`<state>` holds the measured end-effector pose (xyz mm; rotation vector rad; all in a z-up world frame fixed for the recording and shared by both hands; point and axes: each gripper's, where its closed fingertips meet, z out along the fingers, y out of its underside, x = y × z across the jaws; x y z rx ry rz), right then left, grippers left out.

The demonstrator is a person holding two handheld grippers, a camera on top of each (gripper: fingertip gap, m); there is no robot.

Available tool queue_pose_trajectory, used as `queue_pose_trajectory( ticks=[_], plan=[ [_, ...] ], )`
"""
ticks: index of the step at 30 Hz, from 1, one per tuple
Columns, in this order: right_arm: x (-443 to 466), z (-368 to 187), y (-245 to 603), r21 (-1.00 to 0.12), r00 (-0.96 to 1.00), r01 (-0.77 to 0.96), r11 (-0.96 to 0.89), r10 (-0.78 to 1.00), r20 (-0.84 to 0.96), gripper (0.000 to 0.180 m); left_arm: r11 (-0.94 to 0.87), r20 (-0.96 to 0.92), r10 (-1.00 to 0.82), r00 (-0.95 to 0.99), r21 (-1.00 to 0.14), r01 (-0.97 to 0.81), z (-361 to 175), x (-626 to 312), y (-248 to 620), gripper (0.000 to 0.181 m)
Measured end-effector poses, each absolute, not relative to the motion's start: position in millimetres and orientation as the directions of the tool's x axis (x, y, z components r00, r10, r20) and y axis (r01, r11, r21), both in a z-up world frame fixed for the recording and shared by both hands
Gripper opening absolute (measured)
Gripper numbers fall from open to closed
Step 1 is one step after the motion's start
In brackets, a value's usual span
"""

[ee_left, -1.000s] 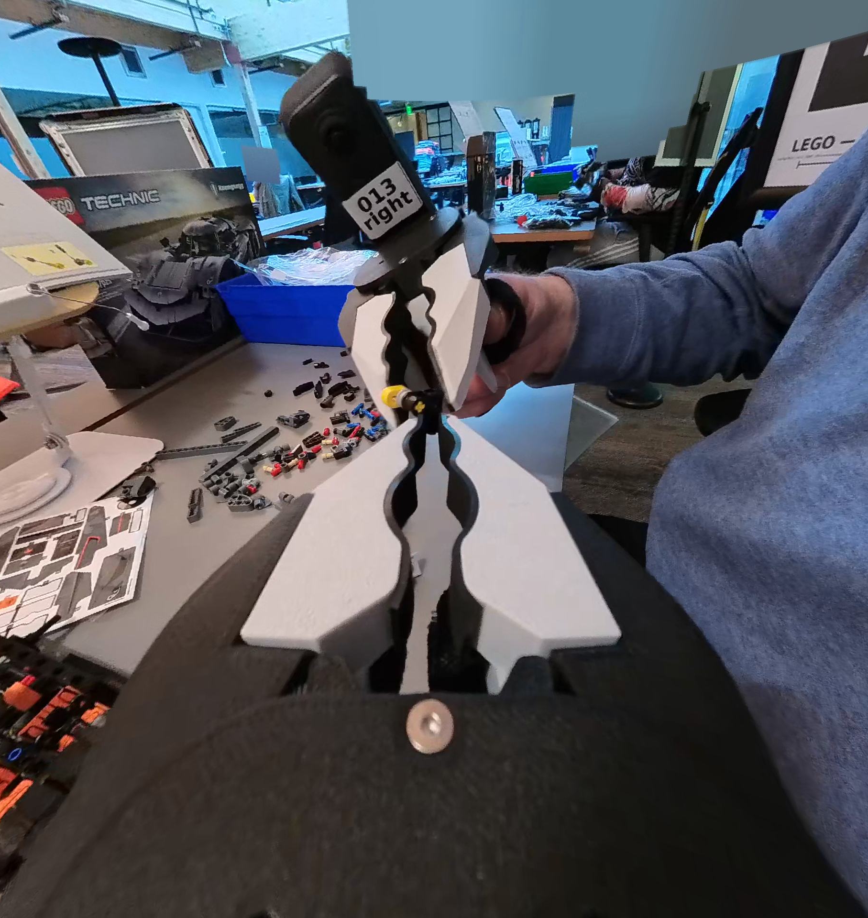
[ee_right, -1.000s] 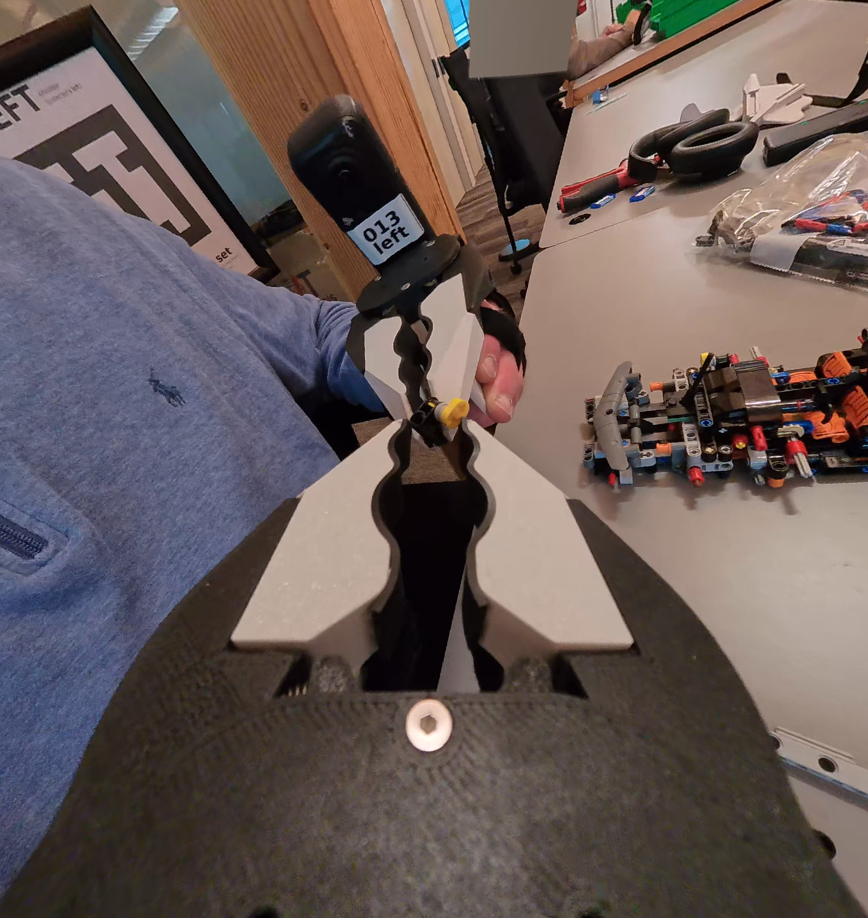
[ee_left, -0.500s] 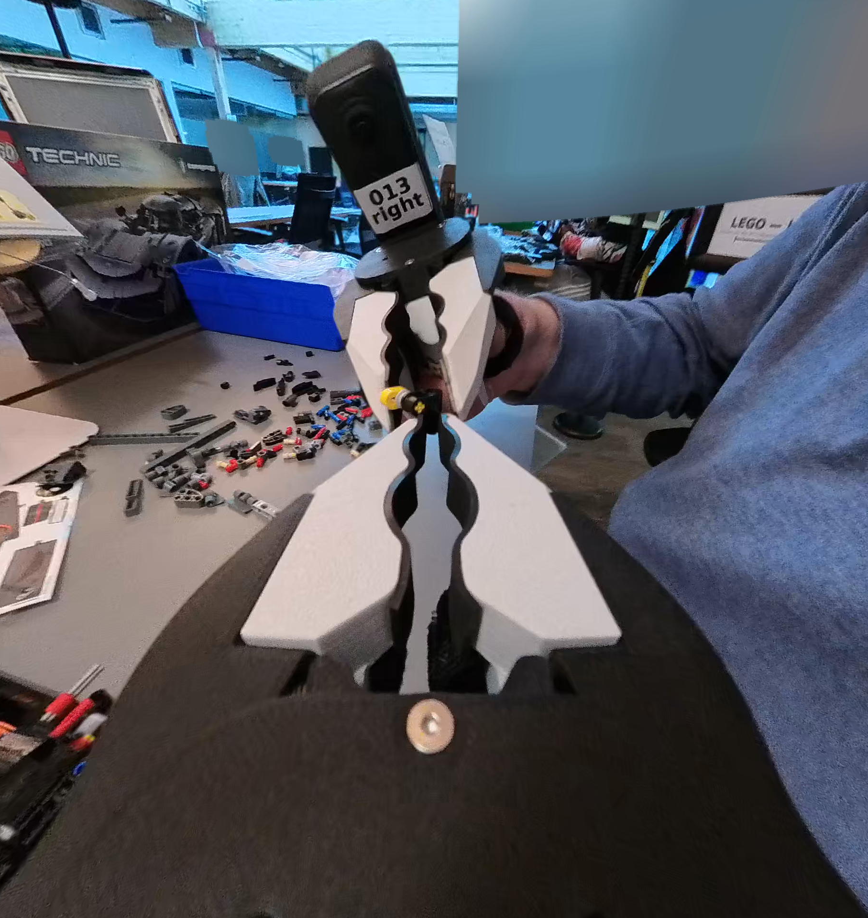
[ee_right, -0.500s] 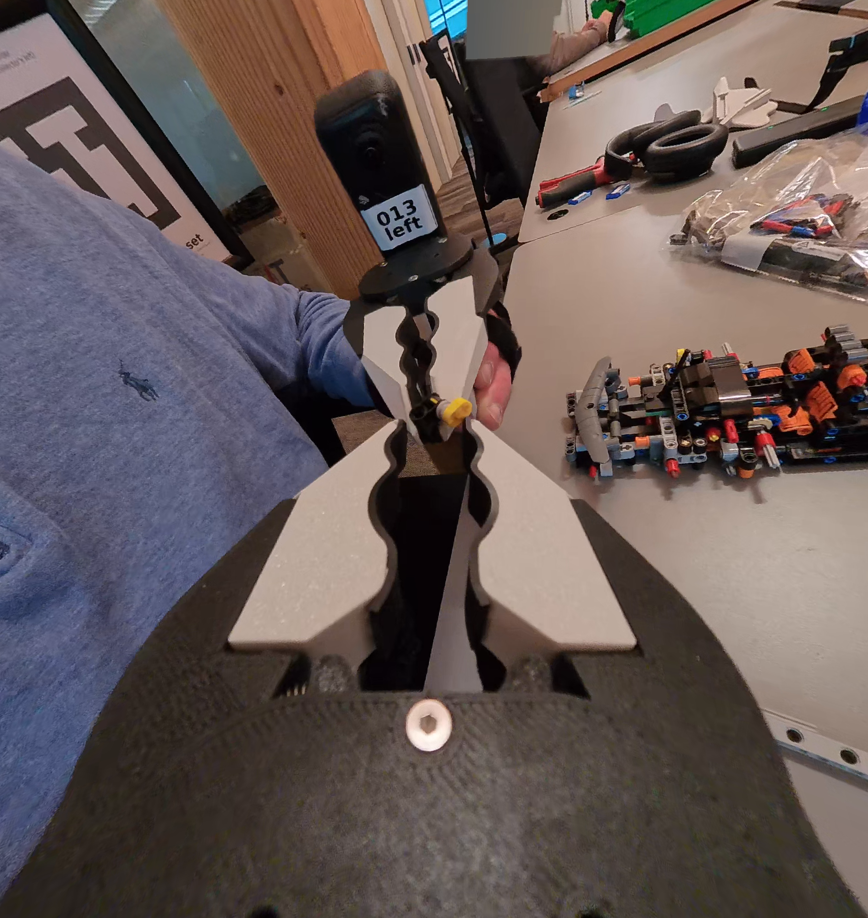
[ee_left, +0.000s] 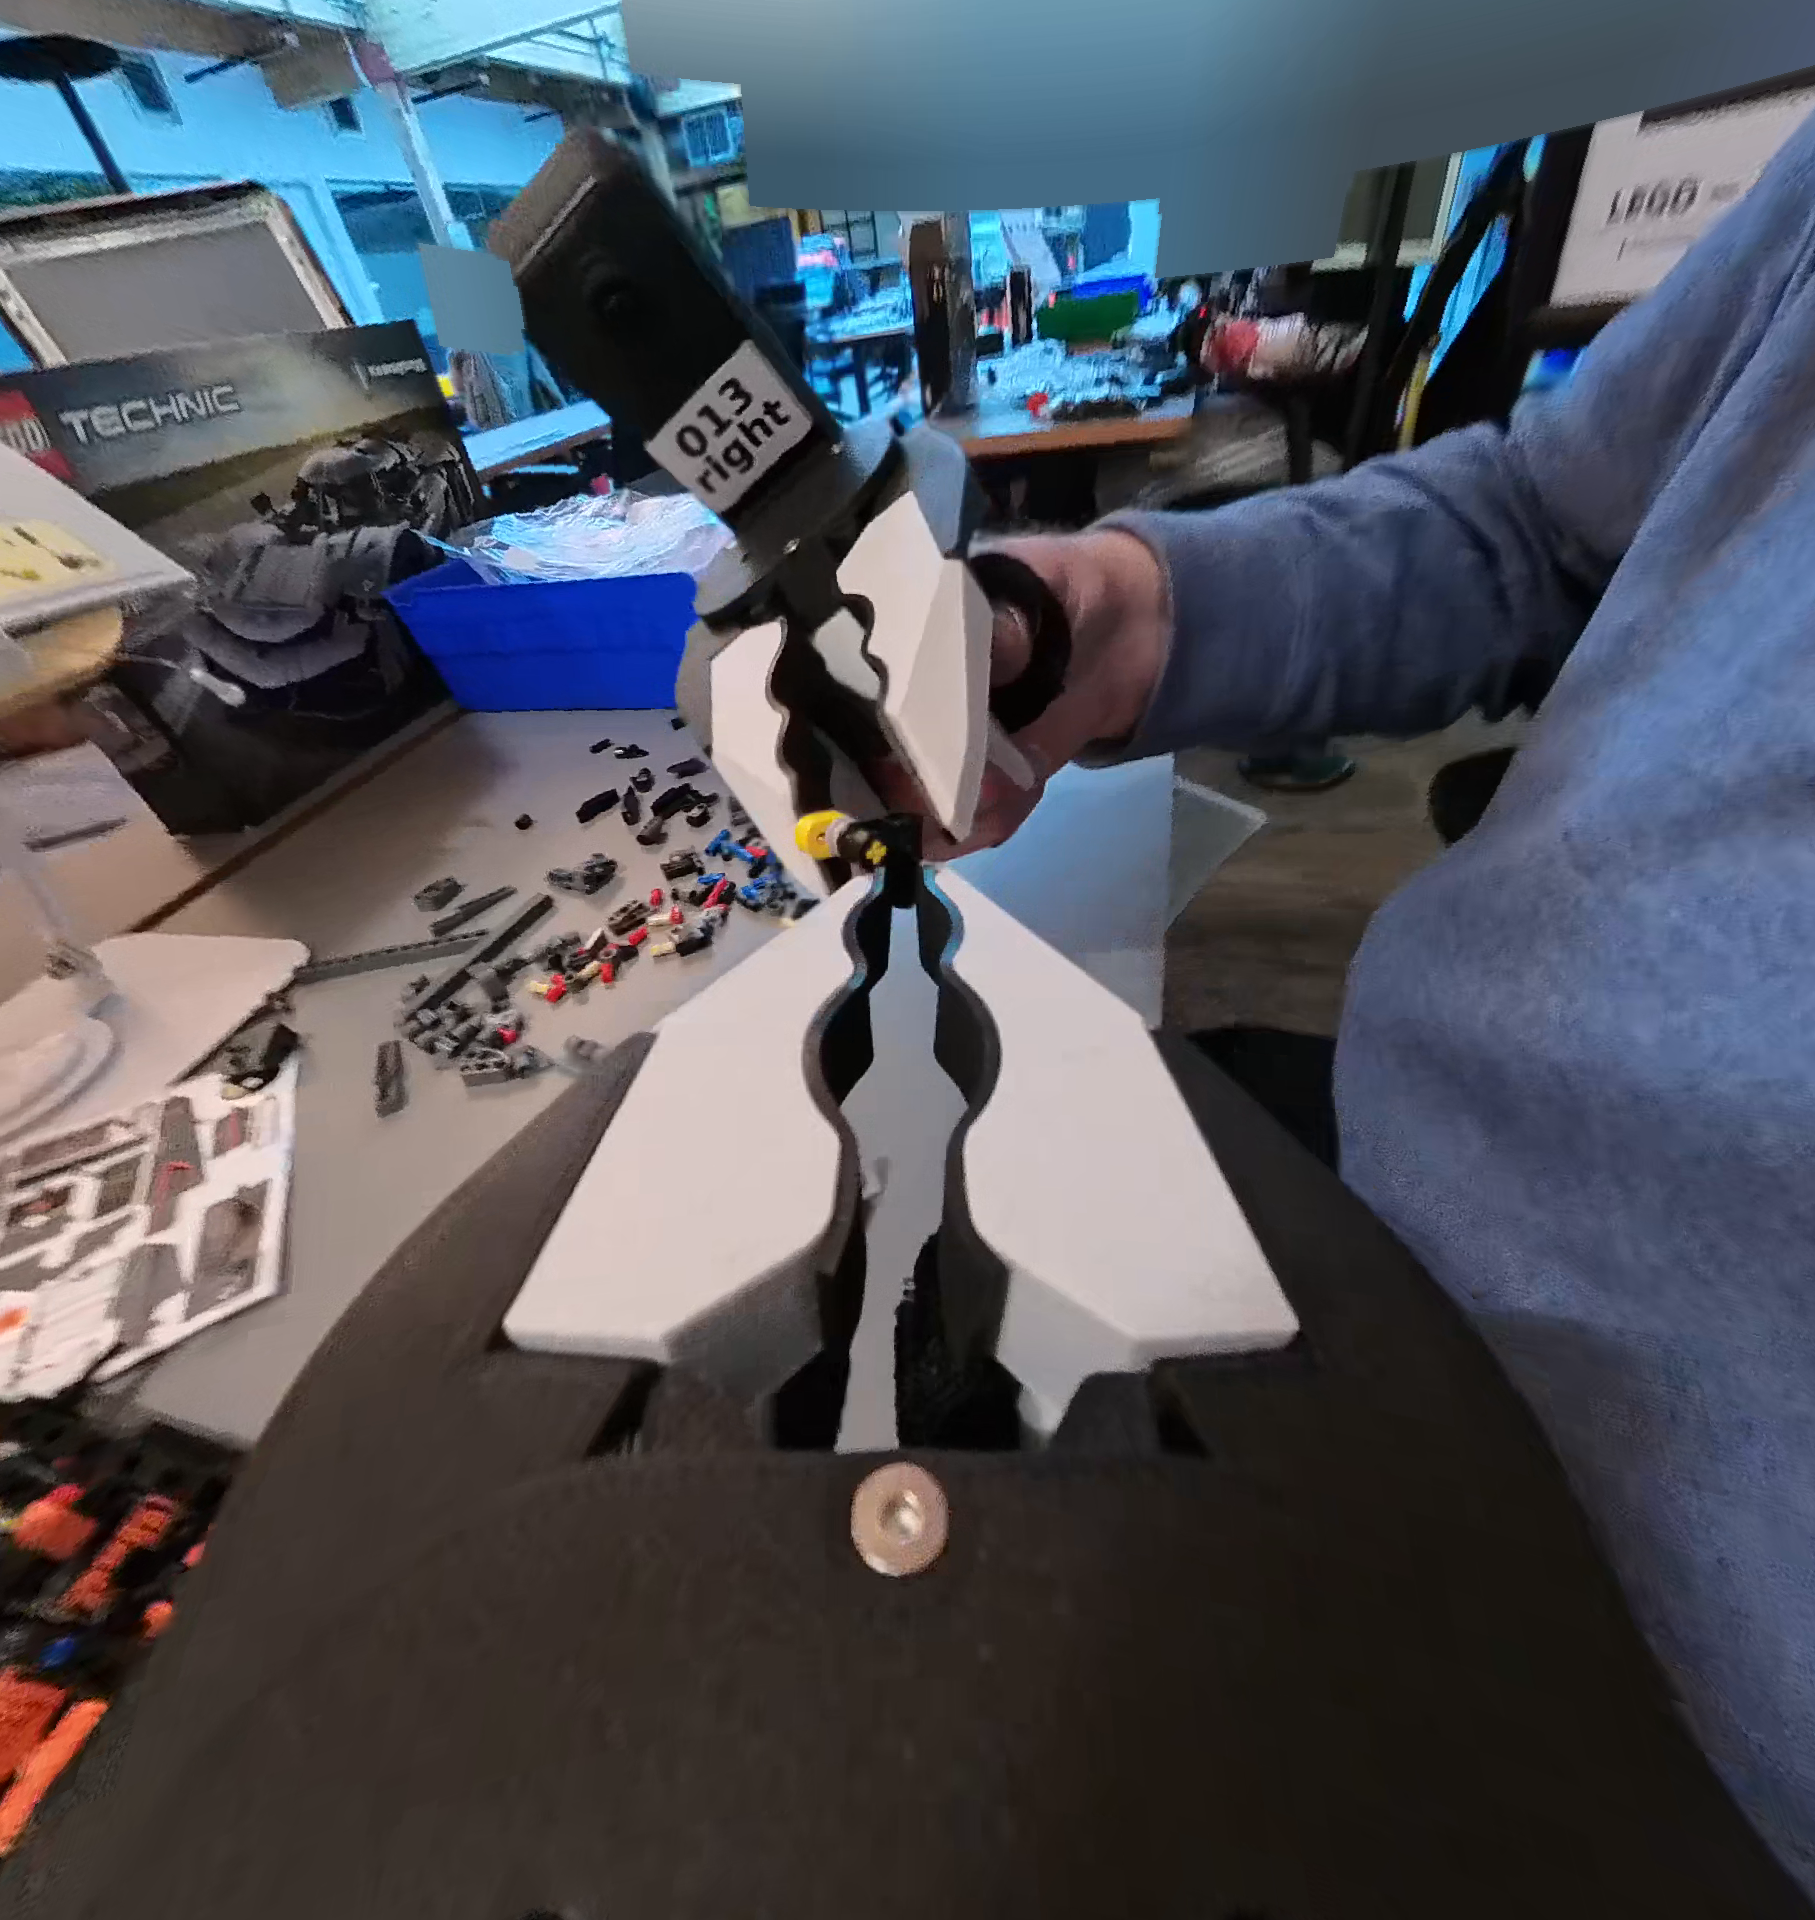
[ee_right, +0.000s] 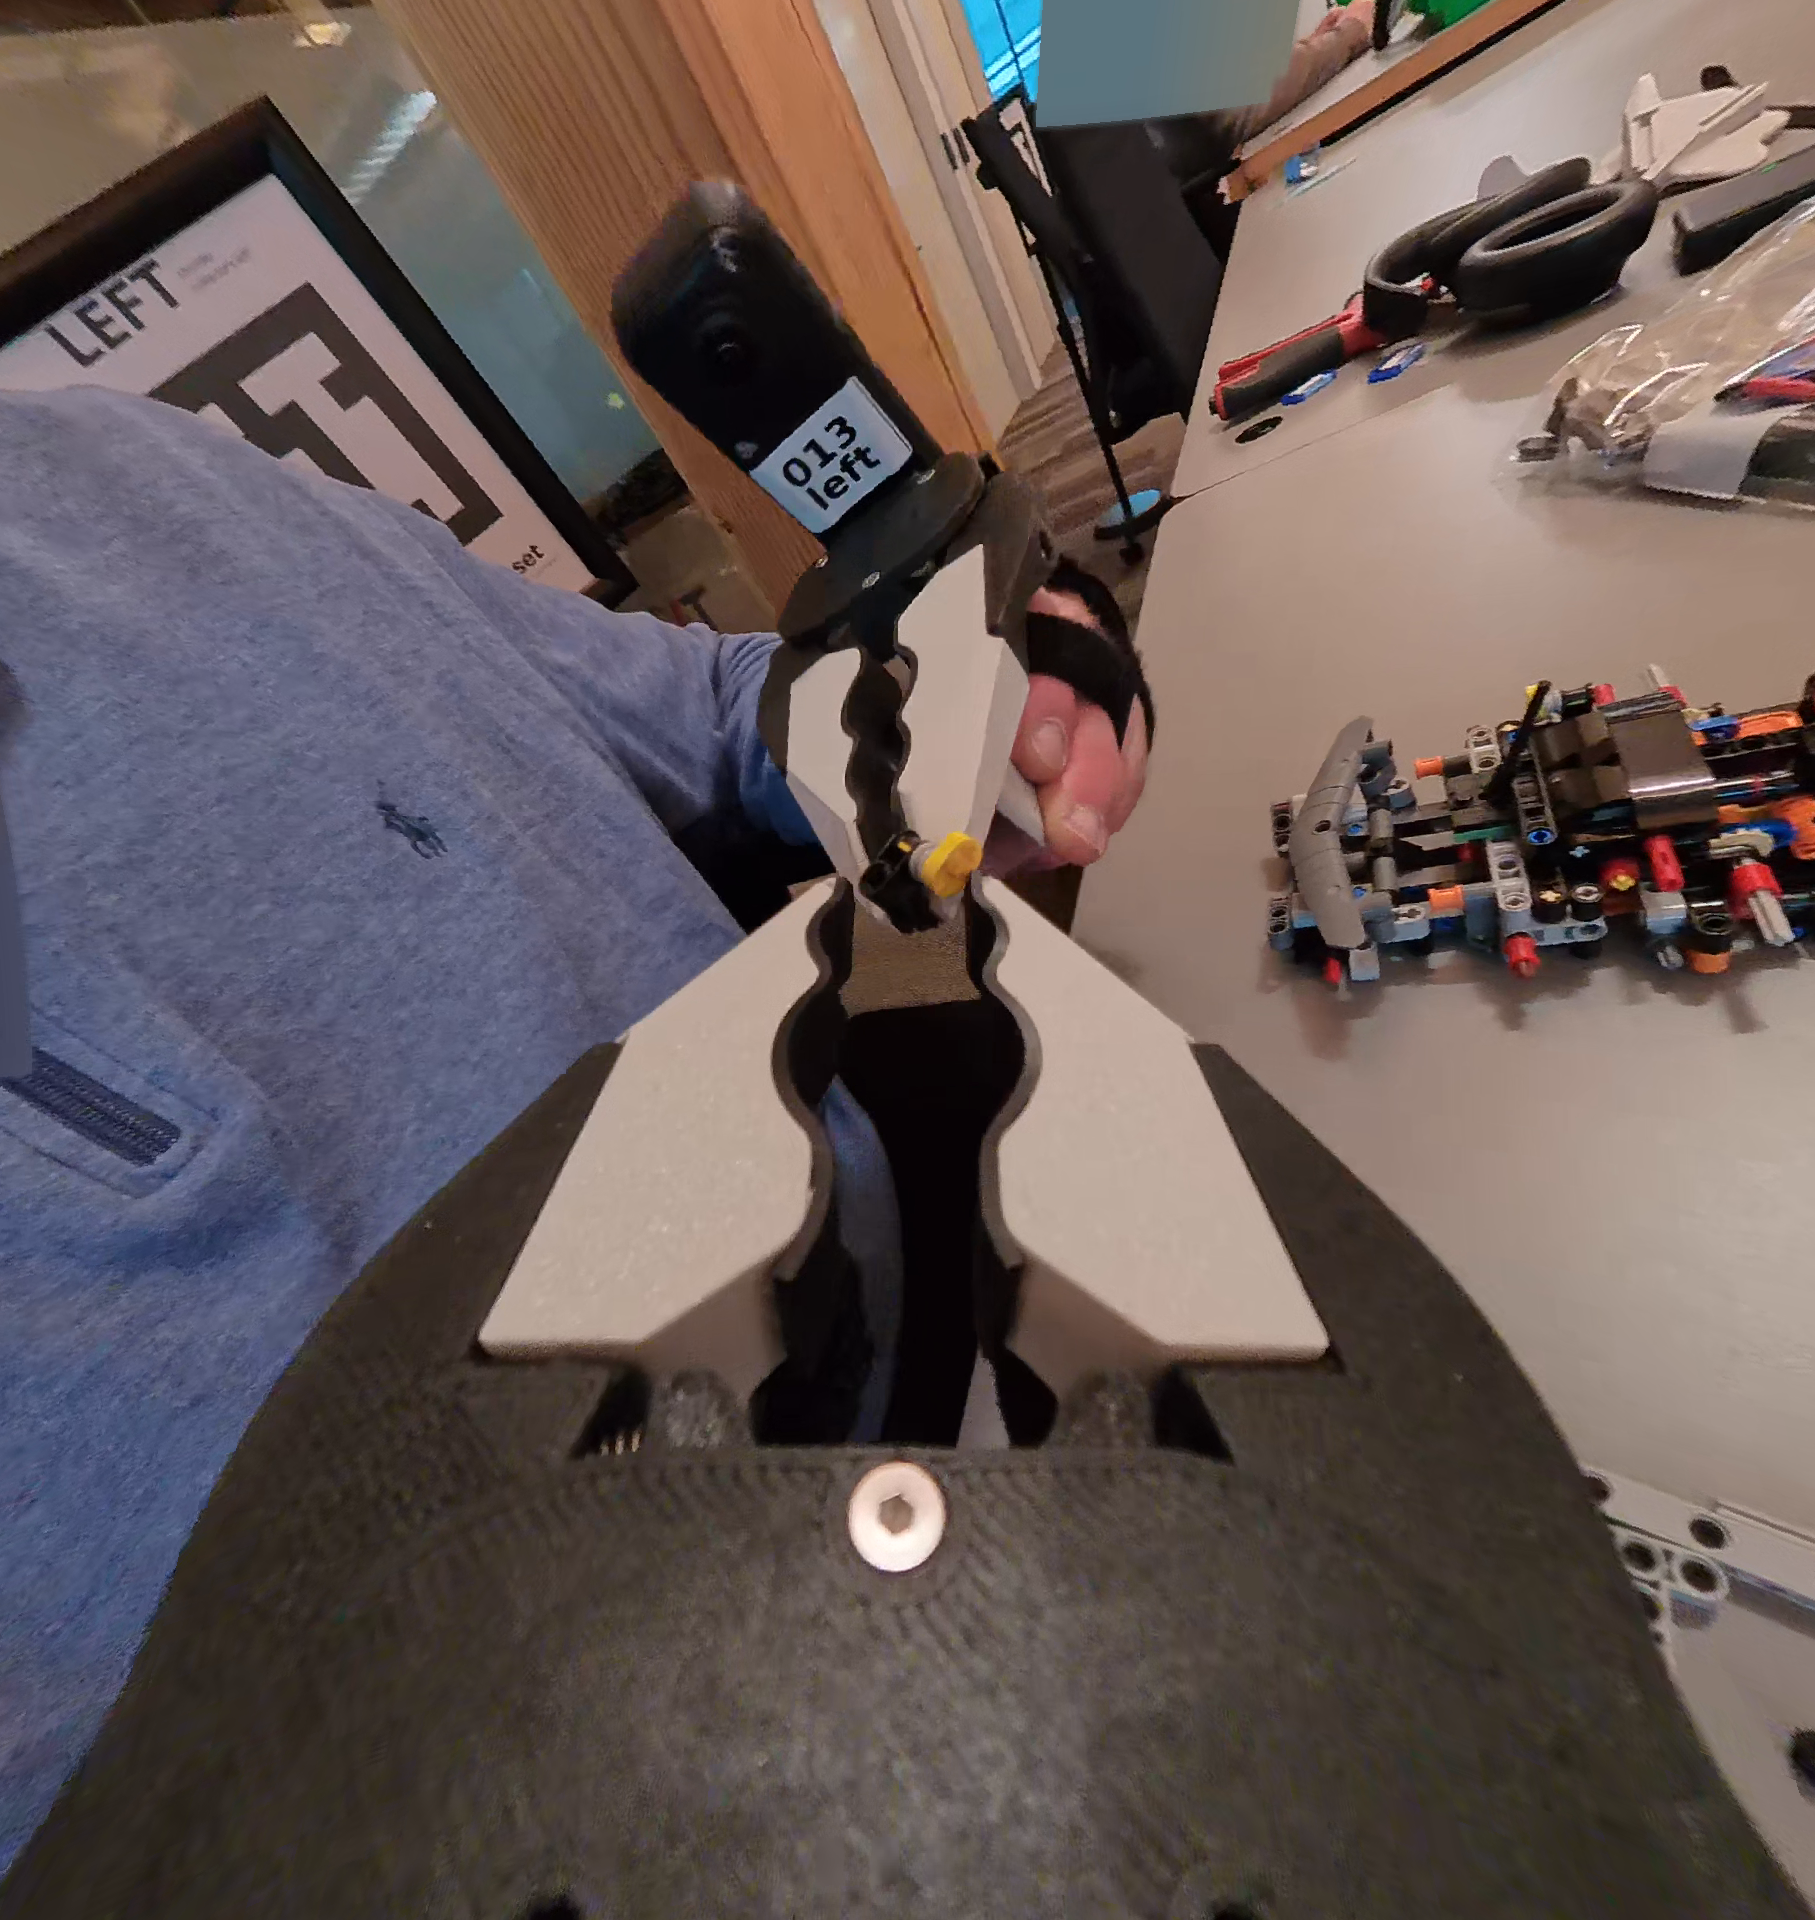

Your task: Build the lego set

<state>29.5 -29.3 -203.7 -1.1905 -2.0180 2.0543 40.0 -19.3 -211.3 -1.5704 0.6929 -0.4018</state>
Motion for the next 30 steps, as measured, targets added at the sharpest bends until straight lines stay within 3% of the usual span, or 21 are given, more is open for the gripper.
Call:
queue_pose_trajectory(
  ticks=[4, 15, 25, 30],
  plan=[
    [32.3, -200.4, -29.8, -0.864, -0.722, 0.475, -0.17, 0.485, -0.493, 0.017, 0.046, -0.328, -0.607, 0.724, -0.924, -0.379, -211.5, 40.6, -19.1, 0.003],
    [33.8, -198.3, -28.4, -0.864, -0.729, 0.464, -0.195, 0.471, -0.497, 0.011, 0.105, -0.559, -0.529, 0.638, -0.79, -0.605, -212.7, 41.8, -17.3, 0.003],
    [28.4, -194.4, -22.4, -0.892, -0.716, 0.407, -0.198, 0.537, -0.446, 0.011, 0.067, -0.431, -0.539, 0.723, -0.878, -0.474, -208.8, 37.6, -11.4, 0.003],
    [24.9, -193.4, -18.9, -0.943, -0.706, 0.315, -0.111, 0.637, -0.311, 0.011, 0.037, -0.364, -0.544, 0.756, -0.911, -0.411, -206.9, 35.4, -8.8, 0.009]
  ],
)
